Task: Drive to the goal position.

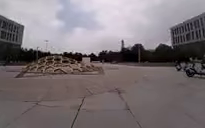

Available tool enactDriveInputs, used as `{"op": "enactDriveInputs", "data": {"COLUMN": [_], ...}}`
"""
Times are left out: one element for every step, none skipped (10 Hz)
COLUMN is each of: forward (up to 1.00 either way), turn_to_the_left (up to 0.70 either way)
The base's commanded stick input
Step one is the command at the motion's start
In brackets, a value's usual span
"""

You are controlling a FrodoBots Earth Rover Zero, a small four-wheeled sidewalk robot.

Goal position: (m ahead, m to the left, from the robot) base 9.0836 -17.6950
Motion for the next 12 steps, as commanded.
{"op": "enactDriveInputs", "data": {"forward": [0.70, 0.70, 0.70, 0.70, 0.70, 0.70, 0.70, 0.70, 0.70, 0.70, 0.70, 0.70], "turn_to_the_left": [0.00, 0.00, 0.00, 0.00, 0.00, 0.00, 0.00, 0.00, 0.00, 0.00, 0.00, 0.00]}}
